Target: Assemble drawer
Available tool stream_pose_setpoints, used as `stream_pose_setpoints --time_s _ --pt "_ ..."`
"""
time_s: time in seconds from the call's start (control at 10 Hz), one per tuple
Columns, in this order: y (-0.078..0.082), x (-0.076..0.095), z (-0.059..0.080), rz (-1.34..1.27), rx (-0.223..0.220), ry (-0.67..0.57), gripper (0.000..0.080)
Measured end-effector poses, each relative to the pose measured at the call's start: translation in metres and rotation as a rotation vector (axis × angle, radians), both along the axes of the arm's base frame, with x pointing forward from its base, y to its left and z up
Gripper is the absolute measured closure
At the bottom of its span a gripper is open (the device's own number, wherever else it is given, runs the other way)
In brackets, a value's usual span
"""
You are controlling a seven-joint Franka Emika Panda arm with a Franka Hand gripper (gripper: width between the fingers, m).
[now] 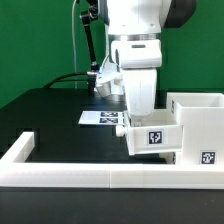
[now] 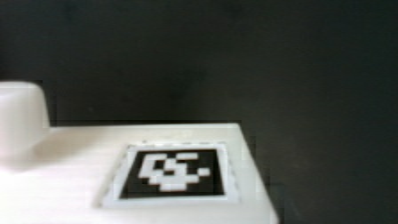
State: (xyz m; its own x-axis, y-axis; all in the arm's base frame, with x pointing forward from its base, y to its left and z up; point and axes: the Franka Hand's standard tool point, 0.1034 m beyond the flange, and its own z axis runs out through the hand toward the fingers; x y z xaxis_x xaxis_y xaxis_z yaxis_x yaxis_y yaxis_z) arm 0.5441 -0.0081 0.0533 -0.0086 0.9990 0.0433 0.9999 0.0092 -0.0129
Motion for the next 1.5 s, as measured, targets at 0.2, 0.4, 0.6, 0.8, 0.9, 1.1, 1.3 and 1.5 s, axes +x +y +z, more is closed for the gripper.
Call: stream_pose_setpoints --time_s 0.2,0.4,0.6,0.8,0.9,1.1,1.3,1.5 --pt "0.0000 0.0002 0.0000 -0.007 -0.001 -0.001 0.0754" --pt "-0.0007 0.0000 -0.0001 -0.009 -0.001 0.000 0.0754" --pt "-0.0008 -0.0001 -0.0001 -0.009 -0.001 0.000 0.0754" --pt "0.0001 -0.0010 0.0015 0.011 -0.012 0.018 0.0754" --pt "0.0004 0.0011 0.0029 0.017 -0.015 0.020 0.0754" --pt "0.0016 0.0031 0.0042 0.021 -0.027 0.017 0.0754" --pt "0.0017 0.0031 0.0042 0.011 -0.032 0.018 0.0754" --pt "0.0009 0.0030 0.0036 0.007 -0.032 0.019 0.0754"
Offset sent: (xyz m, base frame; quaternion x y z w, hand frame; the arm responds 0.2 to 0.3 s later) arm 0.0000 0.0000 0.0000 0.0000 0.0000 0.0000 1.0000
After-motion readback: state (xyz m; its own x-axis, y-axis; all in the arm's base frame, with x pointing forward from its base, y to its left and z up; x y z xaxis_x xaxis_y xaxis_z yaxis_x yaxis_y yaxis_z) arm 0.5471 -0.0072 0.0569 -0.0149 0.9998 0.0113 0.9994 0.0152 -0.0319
